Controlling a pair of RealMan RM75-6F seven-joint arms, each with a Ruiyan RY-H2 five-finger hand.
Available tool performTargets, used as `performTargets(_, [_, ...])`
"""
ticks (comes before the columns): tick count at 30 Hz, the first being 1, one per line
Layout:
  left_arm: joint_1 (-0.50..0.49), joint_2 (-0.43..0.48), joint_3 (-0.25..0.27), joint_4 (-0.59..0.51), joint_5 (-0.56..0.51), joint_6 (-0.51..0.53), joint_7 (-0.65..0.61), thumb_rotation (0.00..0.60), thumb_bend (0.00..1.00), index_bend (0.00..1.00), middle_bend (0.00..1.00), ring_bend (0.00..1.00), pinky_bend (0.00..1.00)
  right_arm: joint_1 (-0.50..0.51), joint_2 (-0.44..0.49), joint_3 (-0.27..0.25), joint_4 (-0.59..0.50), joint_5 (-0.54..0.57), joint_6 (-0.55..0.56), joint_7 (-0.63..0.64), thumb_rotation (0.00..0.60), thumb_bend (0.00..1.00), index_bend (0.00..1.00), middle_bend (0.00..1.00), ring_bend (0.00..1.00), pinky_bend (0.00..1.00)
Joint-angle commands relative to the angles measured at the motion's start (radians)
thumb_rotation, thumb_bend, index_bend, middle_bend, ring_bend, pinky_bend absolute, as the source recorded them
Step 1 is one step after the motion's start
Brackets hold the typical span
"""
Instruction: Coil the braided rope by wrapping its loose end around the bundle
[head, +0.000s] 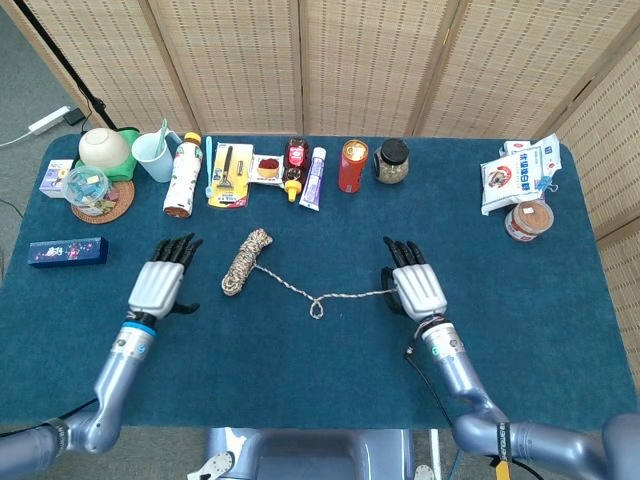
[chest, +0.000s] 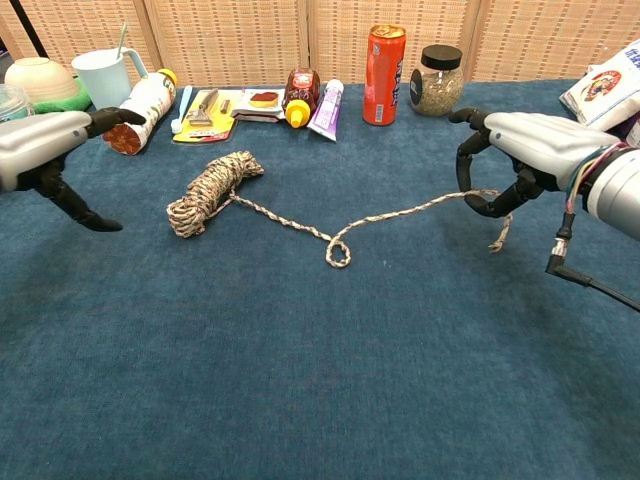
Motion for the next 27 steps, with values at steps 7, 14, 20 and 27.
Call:
performTargets(7, [-0.116, -0.173, -0.063, 0.103, -0.102, -0.029, 0.059, 0.6, 0.0, 0.0, 0.0, 0.0, 0.0, -0.009, 0.012, -0.001, -0.003, 0.001, -0.002, 0.012, 0.6, 0.48, 0.64, 0.0, 0.0, 0.0])
performTargets(14, [-0.19, -0.289, -0.098, 0.218, -0.217, -0.027, 0.179, 0.6, 0.0, 0.0, 0.0, 0.0, 0.0, -0.015, 0.026, 0.002, -0.008, 0.001, 0.0, 0.021, 0.6, 0.48, 0.64, 0.0, 0.0, 0.0])
performTargets(20, [-0.234, -0.353, -0.116, 0.336, -0.268, -0.047, 0.193, 0.6, 0.0, 0.0, 0.0, 0.0, 0.0, -0.02, 0.034, 0.002, -0.007, 0.005, -0.003, 0.026, 0.6, 0.48, 0.64, 0.0, 0.0, 0.0])
performTargets(27, [-0.257, -0.363, -0.15, 0.418, -0.292, -0.063, 0.164, 0.6, 0.0, 0.0, 0.0, 0.0, 0.0, -0.023, 0.044, 0.008, -0.007, 0.003, 0.0, 0.036, 0.6, 0.48, 0.65, 0.0, 0.0, 0.0])
